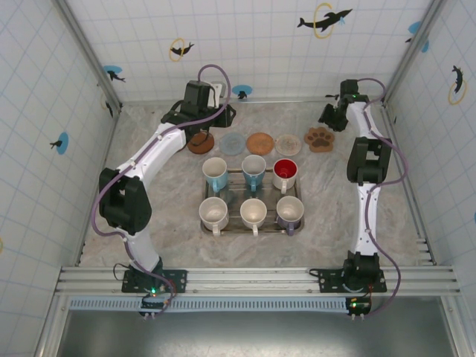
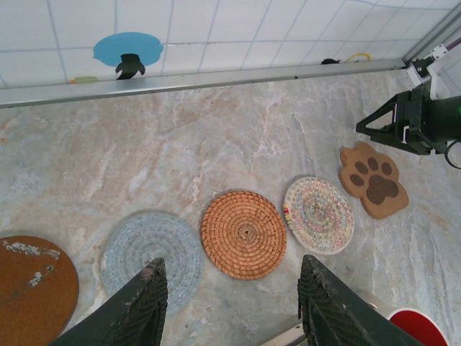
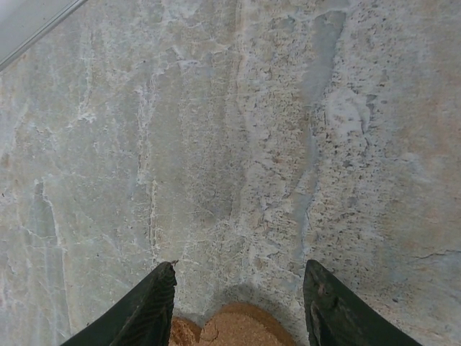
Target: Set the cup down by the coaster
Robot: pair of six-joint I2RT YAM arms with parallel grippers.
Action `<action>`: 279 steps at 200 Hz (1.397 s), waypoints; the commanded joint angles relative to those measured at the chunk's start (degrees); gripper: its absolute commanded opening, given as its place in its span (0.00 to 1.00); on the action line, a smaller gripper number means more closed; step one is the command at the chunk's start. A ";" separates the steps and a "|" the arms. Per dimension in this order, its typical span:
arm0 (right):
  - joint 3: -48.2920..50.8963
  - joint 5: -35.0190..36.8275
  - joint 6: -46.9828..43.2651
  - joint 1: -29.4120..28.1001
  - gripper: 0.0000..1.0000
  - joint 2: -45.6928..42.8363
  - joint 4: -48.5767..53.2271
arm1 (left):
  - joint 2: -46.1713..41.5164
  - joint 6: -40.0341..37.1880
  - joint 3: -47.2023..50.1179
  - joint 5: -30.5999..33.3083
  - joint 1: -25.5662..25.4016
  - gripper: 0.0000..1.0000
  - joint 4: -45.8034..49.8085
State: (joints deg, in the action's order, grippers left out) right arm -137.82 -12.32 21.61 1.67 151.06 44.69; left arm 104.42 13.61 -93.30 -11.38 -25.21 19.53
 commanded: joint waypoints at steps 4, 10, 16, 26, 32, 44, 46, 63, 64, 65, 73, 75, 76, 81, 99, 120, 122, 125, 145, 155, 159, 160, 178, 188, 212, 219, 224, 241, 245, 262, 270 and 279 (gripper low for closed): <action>1.68 -0.78 -0.39 -0.17 0.50 -0.57 0.05 | -1.95 0.96 0.75 -0.66 -0.45 0.50 -1.24; 2.78 -0.66 -0.56 -0.27 0.50 -1.13 -0.04 | -2.01 0.94 0.79 -0.79 -0.41 0.50 -1.25; 3.49 -0.58 -0.76 -0.35 0.50 -1.49 -0.11 | -1.98 0.93 0.80 -0.84 -0.48 0.50 -1.23; 4.64 -0.35 -1.16 -0.44 0.50 -1.91 -0.08 | -1.98 0.96 0.88 -0.93 -0.45 0.50 -1.24; 5.11 -0.09 -1.30 -0.51 0.50 -2.15 0.03 | -1.96 0.90 0.91 -1.05 -0.58 0.50 -1.17; 5.75 0.04 -1.44 -0.51 0.50 -2.35 0.40 | -2.02 0.76 0.92 -1.32 -0.44 0.50 -0.99; 5.79 0.02 -1.38 -0.52 0.50 -2.40 0.47 | -2.03 0.73 0.92 -1.36 -0.41 0.50 -0.94; 5.94 0.04 -1.48 -0.75 0.50 -2.49 0.76 | -2.03 0.65 1.10 -1.36 -0.43 0.50 -0.72; 6.01 0.02 -1.43 -0.77 0.50 -2.51 0.76 | -2.03 0.69 1.10 -1.36 -0.31 0.50 -0.72; 6.04 0.06 -1.46 -0.78 0.50 -2.52 0.80 | -2.03 0.70 1.10 -1.36 -0.38 0.50 -0.72; 6.03 0.13 -1.44 -0.99 0.50 -2.57 0.93 | -2.03 0.72 1.19 -1.37 -0.44 0.50 -0.77; 5.99 0.04 -1.40 -1.04 0.50 -2.54 0.95 | -2.03 0.70 1.19 -1.37 -0.47 0.50 -0.73; 5.99 0.07 -1.44 -1.05 0.50 -2.58 0.94 | -2.03 0.71 1.19 -1.37 -0.46 0.50 -0.73; 6.01 0.02 -1.36 -1.25 0.50 -2.62 0.95 | -2.03 0.69 1.19 -1.41 -0.40 0.50 -0.77; 5.99 0.05 -1.29 -1.74 0.50 -2.58 0.84 | -2.03 0.64 1.19 -1.53 -0.45 0.50 -0.81; 6.03 0.07 -1.03 -2.28 0.50 -2.62 0.58 | -2.03 0.46 1.21 -1.54 -0.41 0.50 -0.73; 5.99 0.03 -1.04 -2.29 0.50 -2.53 0.58 | -2.03 0.46 1.19 -1.54 -0.49 0.50 -0.72; 5.91 0.10 -1.01 -2.35 0.50 -2.47 0.58 | -2.05 0.32 1.19 -1.54 -0.50 0.50 -0.65; 5.72 0.13 -0.84 -2.46 0.50 -2.37 0.82 | -2.12 0.20 1.19 -1.54 -0.47 0.50 -0.46; 5.73 0.19 -0.82 -2.51 0.50 -2.51 1.01 | -2.12 0.11 1.27 -1.47 -0.44 0.50 -0.54; 5.72 0.25 -0.91 -2.55 0.50 -2.55 1.10 | -2.12 0.11 1.27 -1.50 -0.42 0.50 -0.54; 5.72 0.22 -0.89 -2.55 0.50 -2.58 1.15 | -2.16 0.11 1.23 -1.52 -0.44 0.50 -0.50; 5.81 0.30 -1.03 -2.72 0.49 -2.84 1.75 | -2.14 0.02 1.19 -1.63 -0.46 0.50 -0.59; 5.90 0.51 -1.17 -2.81 0.50 -3.09 1.96 | -2.07 0.02 1.19 -1.63 -0.34 0.50 -0.63; 5.92 0.65 -1.38 -2.90 0.49 -3.36 2.26 | -2.05 -0.06 1.19 -1.94 -0.38 0.50 -0.79; 5.90 0.56 -1.23 -2.90 0.50 -3.40 2.23 | -2.05 -0.07 1.19 -1.98 -0.38 0.50 -0.74; 5.90 0.55 -1.28 -2.91 0.49 -3.44 2.21 | -2.08 -0.07 1.26 -1.98 -0.45 0.50 -0.73; 5.81 0.34 -1.28 -2.86 0.50 -3.73 1.90 | -2.29 -0.07 1.36 -1.98 -0.44 0.50 -0.81; 5.69 0.41 -1.29 -2.82 0.50 -3.80 1.90 | -2.29 -0.14 1.45 -1.98 -0.46 0.50 -0.79; 5.31 0.16 -1.08 -2.40 0.50 -4.15 1.82 | -2.65 -0.20 1.76 -1.90 -0.41 0.50 -1.06; 5.19 -0.15 -0.87 -2.05 0.50 -4.51 1.69 | -2.75 -0.20 1.88 -1.89 -0.40 0.50 -1.16; 5.02 -0.98 -0.92 -1.69 0.50 -5.07 1.17 | -2.81 -0.18 2.04 -1.97 -0.40 0.50 -1.29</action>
State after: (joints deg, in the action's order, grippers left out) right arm -133.80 -12.14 20.40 -0.60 149.16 42.98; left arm 104.25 13.58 -92.31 -12.64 -25.26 18.90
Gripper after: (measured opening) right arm 0.500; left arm 0.498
